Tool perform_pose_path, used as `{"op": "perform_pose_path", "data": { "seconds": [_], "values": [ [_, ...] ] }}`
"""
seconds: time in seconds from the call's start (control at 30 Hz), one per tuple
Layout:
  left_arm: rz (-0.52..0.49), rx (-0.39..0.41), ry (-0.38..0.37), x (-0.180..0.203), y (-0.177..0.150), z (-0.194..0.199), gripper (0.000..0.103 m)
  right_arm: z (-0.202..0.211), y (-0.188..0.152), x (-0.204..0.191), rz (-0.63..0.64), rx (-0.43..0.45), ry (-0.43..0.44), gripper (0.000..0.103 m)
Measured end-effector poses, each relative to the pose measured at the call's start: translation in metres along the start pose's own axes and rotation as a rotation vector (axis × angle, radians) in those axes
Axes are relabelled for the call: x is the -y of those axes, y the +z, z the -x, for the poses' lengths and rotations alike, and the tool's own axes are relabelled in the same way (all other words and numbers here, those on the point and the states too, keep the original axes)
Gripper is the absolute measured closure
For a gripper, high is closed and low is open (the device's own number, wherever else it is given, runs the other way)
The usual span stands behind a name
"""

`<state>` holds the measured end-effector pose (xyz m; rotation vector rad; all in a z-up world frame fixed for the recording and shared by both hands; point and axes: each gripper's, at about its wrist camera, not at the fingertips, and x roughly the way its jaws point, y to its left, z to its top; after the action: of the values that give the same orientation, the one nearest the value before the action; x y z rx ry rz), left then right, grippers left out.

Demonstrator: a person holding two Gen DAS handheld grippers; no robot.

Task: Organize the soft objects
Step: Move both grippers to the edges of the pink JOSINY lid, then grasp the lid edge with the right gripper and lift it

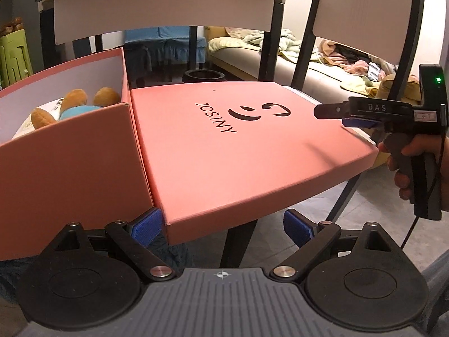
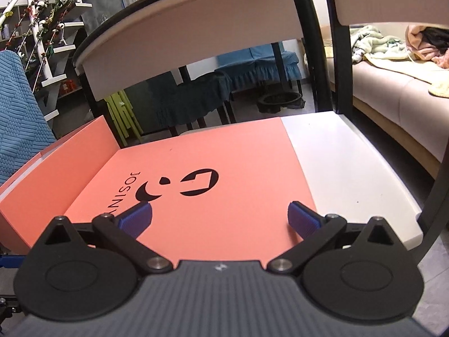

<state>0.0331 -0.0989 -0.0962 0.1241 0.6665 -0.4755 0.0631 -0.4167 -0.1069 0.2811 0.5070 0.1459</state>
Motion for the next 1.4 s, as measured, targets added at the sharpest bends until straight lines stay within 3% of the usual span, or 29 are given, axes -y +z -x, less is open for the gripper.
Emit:
{"op": "perform_pose_path", "data": {
  "seconds": [0.2, 0.4, 0.67, 0.87, 1.23, 1.4],
  "values": [
    [-0.007, -0.003, 0.014, 0.002, -0.001, 0.000, 0.007, 0.003, 0.002, 0.005, 0.004, 0.036, -0.071, 0.000],
    [-0.019, 0.000, 0.028, 0.005, -0.001, -0.003, 0.007, -0.002, -0.001, 0.018, -0.016, 0.011, -0.107, 0.000],
    [-0.023, -0.013, 0.035, 0.007, 0.001, -0.005, 0.007, -0.010, -0.013, 0.023, 0.015, -0.035, -0.090, 0.000],
    [-0.038, -0.044, 0.027, 0.009, 0.002, 0.000, 0.007, 0.001, -0.013, 0.031, -0.048, -0.036, -0.052, 0.000],
    [0.063, -0.072, 0.017, 0.017, -0.010, 0.024, 0.007, 0.039, -0.021, 0.030, -0.063, -0.050, -0.011, 0.000],
    [0.149, -0.080, -0.078, -0.004, -0.009, 0.025, 0.006, 0.045, -0.023, 0.044, -0.180, -0.062, 0.008, 0.000]
  ]
}}
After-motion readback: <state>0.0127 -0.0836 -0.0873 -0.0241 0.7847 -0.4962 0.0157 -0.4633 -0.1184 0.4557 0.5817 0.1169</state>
